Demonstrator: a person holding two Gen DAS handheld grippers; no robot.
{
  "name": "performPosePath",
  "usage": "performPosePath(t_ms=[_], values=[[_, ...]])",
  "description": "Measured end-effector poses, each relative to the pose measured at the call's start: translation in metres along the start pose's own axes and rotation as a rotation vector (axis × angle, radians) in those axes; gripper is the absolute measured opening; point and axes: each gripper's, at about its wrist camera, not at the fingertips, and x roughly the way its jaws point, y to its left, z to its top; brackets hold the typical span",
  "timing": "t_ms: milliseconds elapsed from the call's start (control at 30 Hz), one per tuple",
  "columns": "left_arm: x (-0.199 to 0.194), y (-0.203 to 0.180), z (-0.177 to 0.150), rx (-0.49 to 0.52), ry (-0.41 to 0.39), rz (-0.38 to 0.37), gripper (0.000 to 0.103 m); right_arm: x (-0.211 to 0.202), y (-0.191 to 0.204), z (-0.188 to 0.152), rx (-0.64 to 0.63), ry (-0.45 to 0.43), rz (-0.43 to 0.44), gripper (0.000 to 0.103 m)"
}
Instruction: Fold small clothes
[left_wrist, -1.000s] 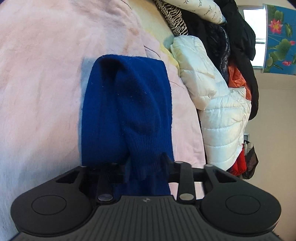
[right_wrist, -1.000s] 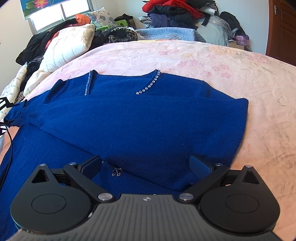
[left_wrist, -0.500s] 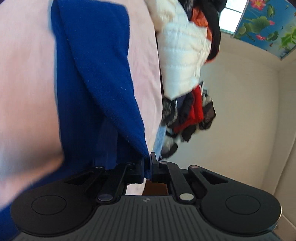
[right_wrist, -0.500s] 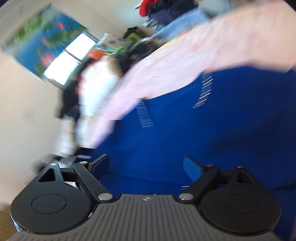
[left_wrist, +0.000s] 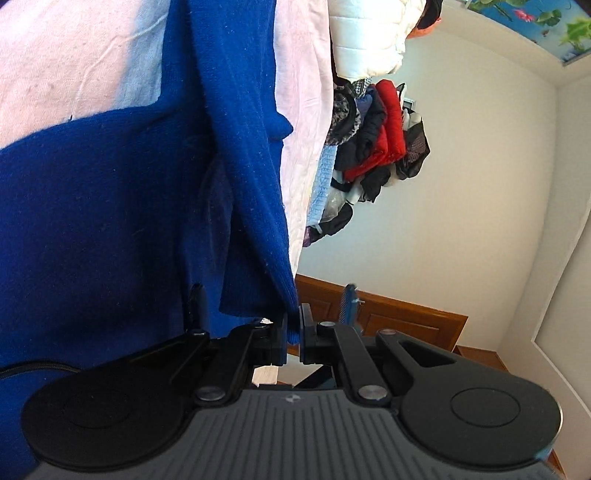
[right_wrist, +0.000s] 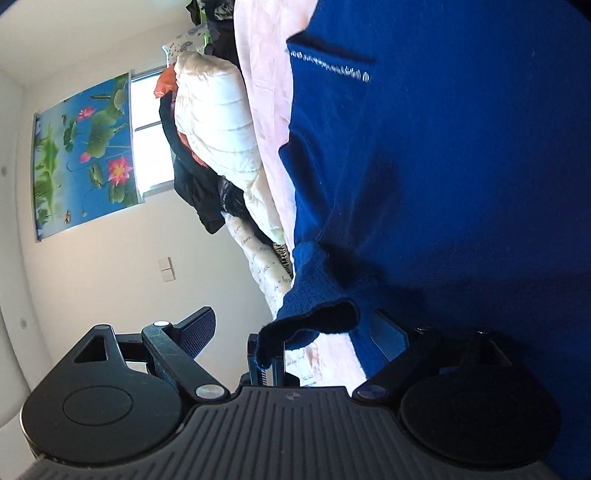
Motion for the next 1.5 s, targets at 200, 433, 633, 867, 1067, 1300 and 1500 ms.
performPosePath(t_ms=[200, 433, 633, 867, 1067, 1300, 1500], values=[[-0.001, 0.013, -0.001, -0.004, 0.017, 0.046, 0.005, 0.010, 0.007, 0.001, 0.021, -0.010, 0.008, 0.073], [0.003, 0.007, 0.000, 0.055, 0.040, 0.095, 0.005, 0.012, 0.026, -0.003, -0.174, -0.071, -0.132, 0.010], [-0.011, -0.007, 0.008, 0.131, -0.053, 0.125, 0.083, -0.007, 0.060, -0.006, -0.331, -0.141, -0.124, 0.010], [-0.030, -0.024, 0.052, 0.061, -0.313, 0.106, 0.083, -0.051, 0.112, 0.007, -0.439, -0.202, -0.044, 0.010], [-0.009, -0.018, 0.071, 0.012, -0.329, 0.155, 0.083, -0.164, 0.110, 0.014, -0.456, -0.393, -0.020, 0.010], [-0.009, -0.014, 0.056, 0.057, -0.335, 0.218, 0.079, -0.242, 0.011, 0.042, -0.237, -0.569, -0.214, 0.010], [-0.006, -0.018, 0.046, 0.116, -0.313, 0.297, 0.053, -0.228, 0.015, 0.039, -0.298, -0.568, -0.135, 0.010]])
